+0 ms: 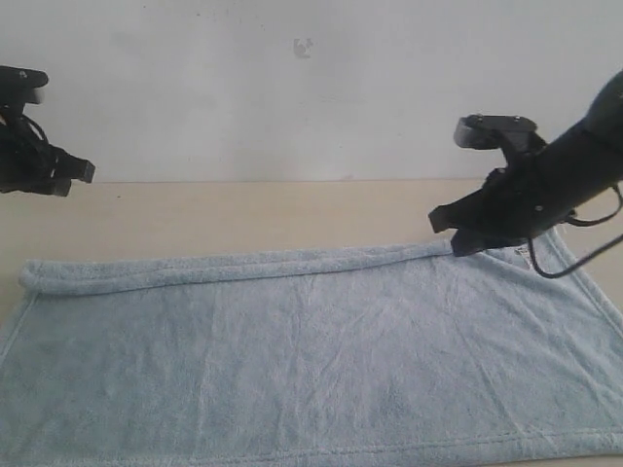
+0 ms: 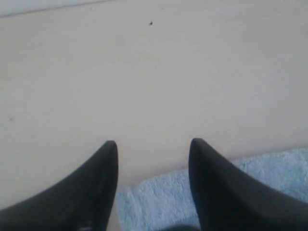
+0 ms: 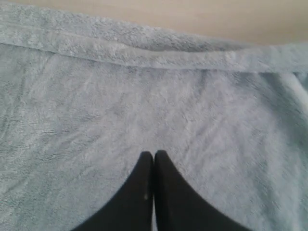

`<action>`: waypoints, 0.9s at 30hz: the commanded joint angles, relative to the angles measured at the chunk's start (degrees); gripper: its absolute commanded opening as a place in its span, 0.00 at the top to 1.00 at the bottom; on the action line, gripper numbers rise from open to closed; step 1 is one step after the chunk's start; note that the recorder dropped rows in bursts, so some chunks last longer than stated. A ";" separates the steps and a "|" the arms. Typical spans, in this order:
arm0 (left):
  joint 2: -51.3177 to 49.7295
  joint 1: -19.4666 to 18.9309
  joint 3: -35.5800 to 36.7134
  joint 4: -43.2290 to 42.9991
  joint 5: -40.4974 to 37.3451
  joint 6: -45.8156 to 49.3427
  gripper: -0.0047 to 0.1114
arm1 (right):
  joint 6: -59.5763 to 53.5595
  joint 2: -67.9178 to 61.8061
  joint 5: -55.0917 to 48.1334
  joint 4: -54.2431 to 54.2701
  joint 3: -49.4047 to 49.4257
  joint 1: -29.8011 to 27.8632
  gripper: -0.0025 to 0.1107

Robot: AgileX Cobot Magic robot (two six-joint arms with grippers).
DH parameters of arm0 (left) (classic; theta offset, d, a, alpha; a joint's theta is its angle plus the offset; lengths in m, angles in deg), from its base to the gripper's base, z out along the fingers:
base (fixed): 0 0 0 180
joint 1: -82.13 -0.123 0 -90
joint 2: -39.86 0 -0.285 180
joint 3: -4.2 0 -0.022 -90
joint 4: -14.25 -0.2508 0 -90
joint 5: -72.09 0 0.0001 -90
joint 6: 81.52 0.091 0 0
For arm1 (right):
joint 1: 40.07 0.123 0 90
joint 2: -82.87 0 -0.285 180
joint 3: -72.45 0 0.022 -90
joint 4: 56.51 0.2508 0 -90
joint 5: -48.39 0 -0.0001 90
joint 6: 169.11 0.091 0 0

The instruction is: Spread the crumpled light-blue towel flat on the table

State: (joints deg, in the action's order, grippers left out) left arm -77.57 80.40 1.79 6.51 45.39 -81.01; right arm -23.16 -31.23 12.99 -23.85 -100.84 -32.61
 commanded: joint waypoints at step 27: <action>4.31 3.08 12.24 9.26 1.57 8.35 0.60 | -1.94 -27.52 -7.61 0.99 -28.27 8.52 0.98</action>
State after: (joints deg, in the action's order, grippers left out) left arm -73.87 83.26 13.70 15.08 46.52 -72.99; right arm -26.19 -57.52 4.58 -21.82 -127.31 -24.11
